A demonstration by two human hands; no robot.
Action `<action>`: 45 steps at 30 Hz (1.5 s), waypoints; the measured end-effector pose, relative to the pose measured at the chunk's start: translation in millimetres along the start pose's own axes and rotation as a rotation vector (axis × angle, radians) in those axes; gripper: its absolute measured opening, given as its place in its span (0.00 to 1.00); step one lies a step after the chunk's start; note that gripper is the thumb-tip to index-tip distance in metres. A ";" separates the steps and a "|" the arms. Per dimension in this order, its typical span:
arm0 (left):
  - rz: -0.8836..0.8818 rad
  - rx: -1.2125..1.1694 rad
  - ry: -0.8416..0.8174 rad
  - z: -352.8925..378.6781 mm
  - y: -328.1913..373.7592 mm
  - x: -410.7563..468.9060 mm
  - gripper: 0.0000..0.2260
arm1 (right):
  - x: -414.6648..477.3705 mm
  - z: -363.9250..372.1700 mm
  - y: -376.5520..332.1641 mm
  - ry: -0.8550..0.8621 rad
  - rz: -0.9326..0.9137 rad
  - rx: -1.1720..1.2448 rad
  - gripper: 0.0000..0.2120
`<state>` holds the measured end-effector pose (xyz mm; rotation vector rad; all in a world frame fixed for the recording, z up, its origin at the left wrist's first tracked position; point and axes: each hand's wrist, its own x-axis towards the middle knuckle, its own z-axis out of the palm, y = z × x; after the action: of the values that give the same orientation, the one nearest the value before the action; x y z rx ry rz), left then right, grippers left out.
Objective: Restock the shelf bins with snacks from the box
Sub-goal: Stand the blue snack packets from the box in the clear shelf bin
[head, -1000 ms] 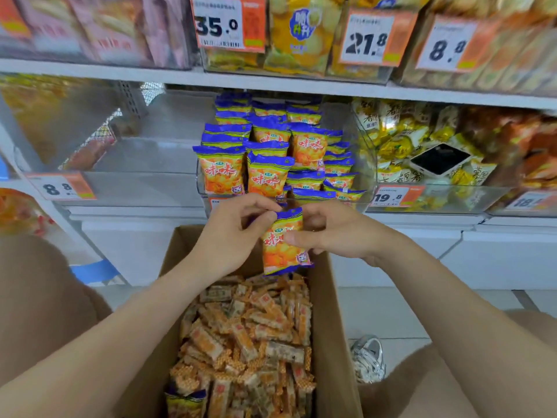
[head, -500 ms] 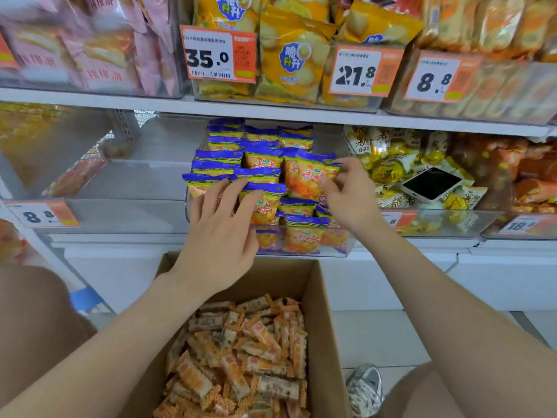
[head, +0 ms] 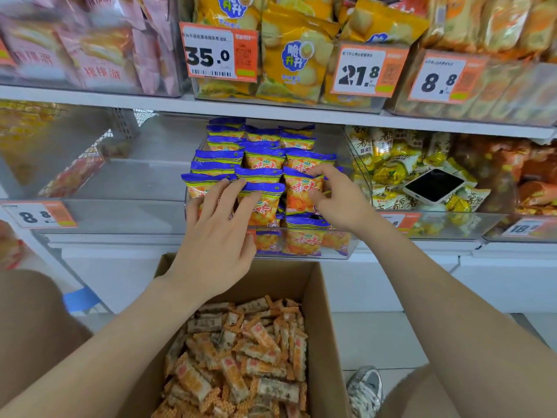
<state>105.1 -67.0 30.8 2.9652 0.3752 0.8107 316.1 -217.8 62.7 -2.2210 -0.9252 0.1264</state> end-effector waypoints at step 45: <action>-0.107 -0.605 -0.810 46.4 -46.9 -72.8 0.07 | -99.7 99.1 -40.0 -1.001 -0.191 -0.677 0.21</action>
<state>57.6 -38.3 -50.2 2.3876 0.1815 -0.2808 185.4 -205.8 -1.6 -2.6469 -1.9232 1.0358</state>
